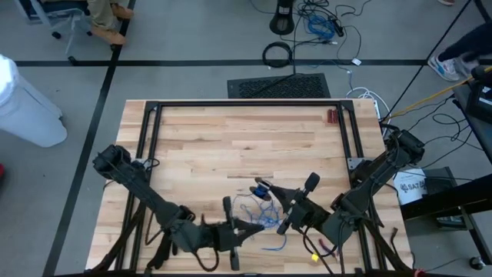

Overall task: Coil cords
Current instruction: Coil the blue wire onto the black spool

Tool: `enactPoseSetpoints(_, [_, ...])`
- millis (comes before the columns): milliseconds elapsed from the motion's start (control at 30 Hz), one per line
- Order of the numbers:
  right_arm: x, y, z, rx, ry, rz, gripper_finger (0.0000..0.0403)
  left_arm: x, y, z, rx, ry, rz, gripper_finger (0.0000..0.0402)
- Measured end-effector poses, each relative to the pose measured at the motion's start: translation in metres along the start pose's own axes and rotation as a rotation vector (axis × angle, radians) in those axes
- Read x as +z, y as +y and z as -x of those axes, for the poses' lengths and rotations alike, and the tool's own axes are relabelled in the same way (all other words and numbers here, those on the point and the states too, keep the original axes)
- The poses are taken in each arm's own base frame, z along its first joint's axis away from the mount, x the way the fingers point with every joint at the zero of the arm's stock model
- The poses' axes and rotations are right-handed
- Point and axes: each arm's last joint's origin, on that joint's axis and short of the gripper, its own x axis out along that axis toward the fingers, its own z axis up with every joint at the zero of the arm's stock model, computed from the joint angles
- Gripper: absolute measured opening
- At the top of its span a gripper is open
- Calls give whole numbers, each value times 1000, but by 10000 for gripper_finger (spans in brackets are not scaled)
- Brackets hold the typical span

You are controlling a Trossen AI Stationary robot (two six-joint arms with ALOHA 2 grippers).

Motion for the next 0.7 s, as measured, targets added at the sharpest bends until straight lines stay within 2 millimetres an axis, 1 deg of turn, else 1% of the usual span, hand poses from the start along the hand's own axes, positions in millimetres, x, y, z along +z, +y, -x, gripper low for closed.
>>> enactPoseSetpoints(300, [-2,5,2,136,-41,62,0,17,-1,30,212,79,-128,1])
enactPoseSetpoints(467, [-1,6,6,150,-47,53,0,24,-2,45,314,144,-200,1])
enactPoseSetpoints(600, [0,7,11,164,-58,34,0,24,-3,52,404,218,-276,1])
enactPoseSetpoints(700, [2,7,18,181,-70,21,0,24,-3,54,438,242,-283,1])
